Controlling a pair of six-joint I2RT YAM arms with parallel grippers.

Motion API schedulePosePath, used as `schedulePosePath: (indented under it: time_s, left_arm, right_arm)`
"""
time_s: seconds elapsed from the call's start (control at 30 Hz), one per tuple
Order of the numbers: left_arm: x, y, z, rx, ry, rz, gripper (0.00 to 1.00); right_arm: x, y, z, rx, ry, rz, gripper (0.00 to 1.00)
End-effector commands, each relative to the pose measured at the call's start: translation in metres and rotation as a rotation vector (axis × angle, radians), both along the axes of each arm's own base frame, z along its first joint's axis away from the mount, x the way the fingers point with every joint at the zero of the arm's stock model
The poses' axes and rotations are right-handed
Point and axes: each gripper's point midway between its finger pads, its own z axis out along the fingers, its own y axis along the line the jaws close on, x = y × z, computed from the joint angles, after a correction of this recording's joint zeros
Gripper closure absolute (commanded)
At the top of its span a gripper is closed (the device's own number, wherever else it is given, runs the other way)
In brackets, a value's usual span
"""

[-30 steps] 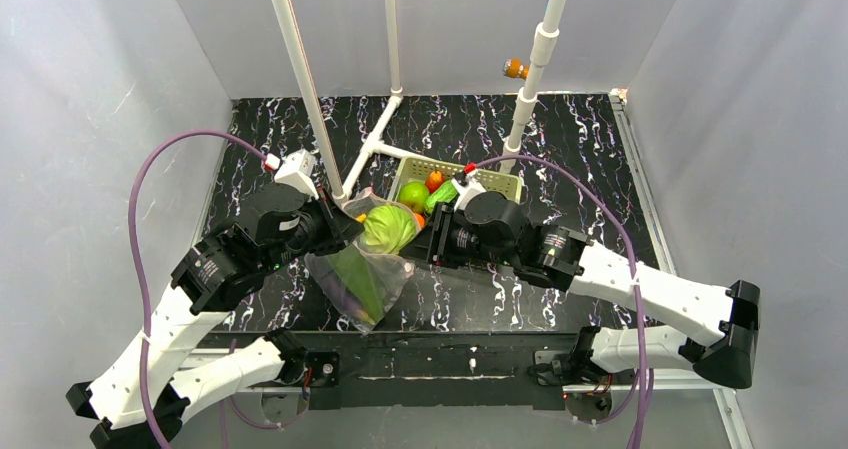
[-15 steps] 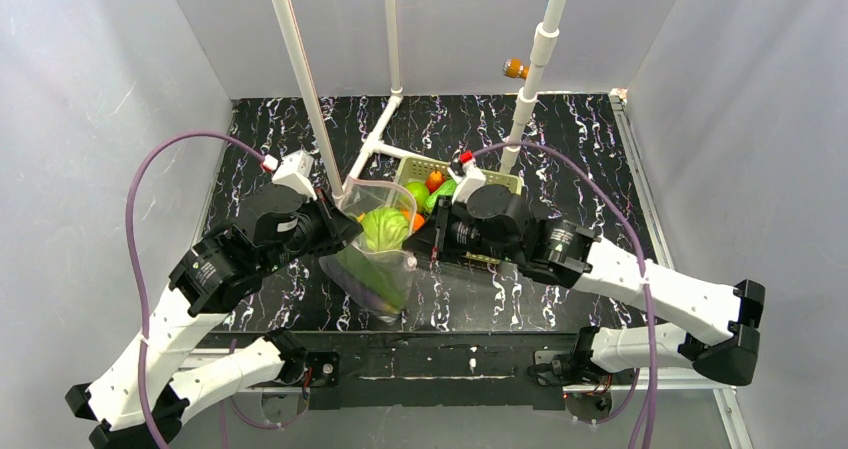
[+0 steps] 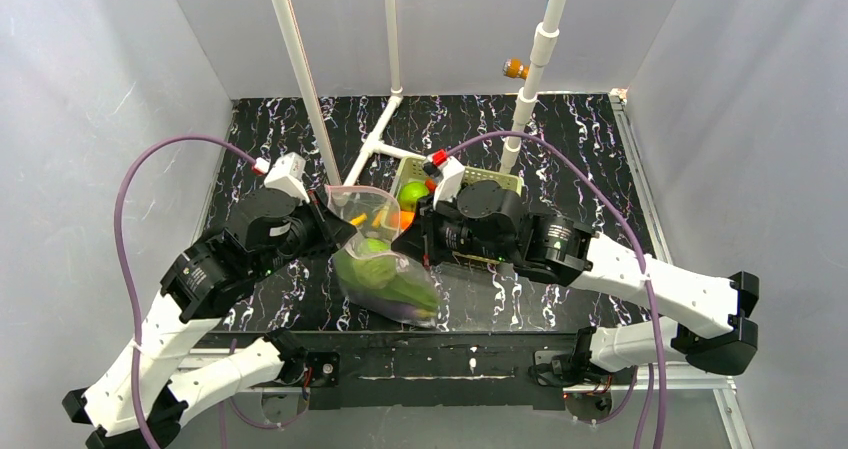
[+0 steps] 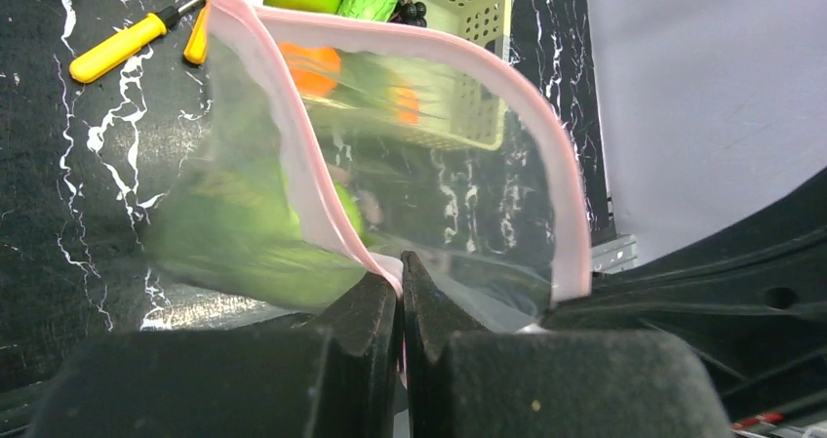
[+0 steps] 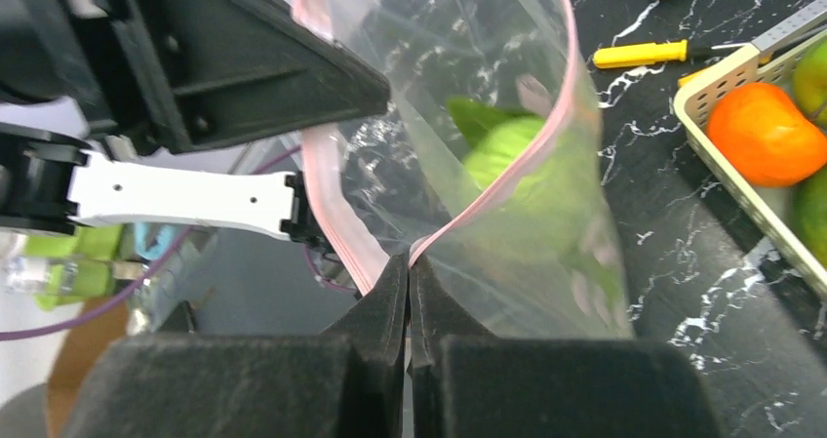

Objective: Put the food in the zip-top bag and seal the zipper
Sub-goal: Adjust the zipper food storage bag at the center of the board.

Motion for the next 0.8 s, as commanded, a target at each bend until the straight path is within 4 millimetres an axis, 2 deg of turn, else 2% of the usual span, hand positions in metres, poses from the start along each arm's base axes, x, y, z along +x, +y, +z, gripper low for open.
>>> schedulePosePath:
  time_s: [0.0, 0.13, 0.23, 0.3, 0.37, 0.43, 0.57, 0.67, 0.77]
  left_arm:
    - [-0.003, 0.007, 0.021, -0.036, -0.053, 0.009, 1.0]
    - [-0.007, 0.008, 0.022, -0.05, -0.054, 0.007, 1.0]
    - [-0.005, 0.016, 0.019, -0.021, -0.062, 0.036, 1.0]
    - [-0.004, 0.024, 0.005, 0.028, -0.048, 0.064, 1.0]
    - [-0.004, 0.032, -0.016, 0.073, -0.013, 0.098, 1.0]
    - [-0.005, 0.035, -0.027, 0.081, 0.007, 0.116, 1.0]
    - [-0.003, 0.036, -0.019, 0.063, -0.02, 0.123, 1.0]
    - [-0.003, 0.038, -0.013, 0.082, -0.019, 0.124, 1.0]
    - [-0.003, 0.039, -0.017, 0.087, -0.009, 0.129, 1.0]
  right_arm:
    - [0.003, 0.0, 0.038, 0.07, -0.147, 0.04, 0.99]
    - [0.006, -0.002, 0.053, 0.086, -0.211, 0.045, 0.99]
    - [0.007, -0.001, 0.051, 0.084, -0.225, 0.045, 0.99]
    - [0.003, 0.005, 0.044, 0.097, -0.213, 0.079, 0.98]
    - [-0.001, 0.011, 0.034, 0.099, -0.185, 0.101, 0.9]
    - [-0.003, 0.016, 0.025, 0.082, -0.165, 0.117, 0.86]
    - [0.002, 0.014, 0.02, 0.018, -0.174, 0.106, 0.76]
    - [0.008, 0.008, 0.029, 0.004, -0.221, 0.085, 0.62]
    - [0.02, 0.001, 0.038, -0.013, -0.265, 0.036, 0.46]
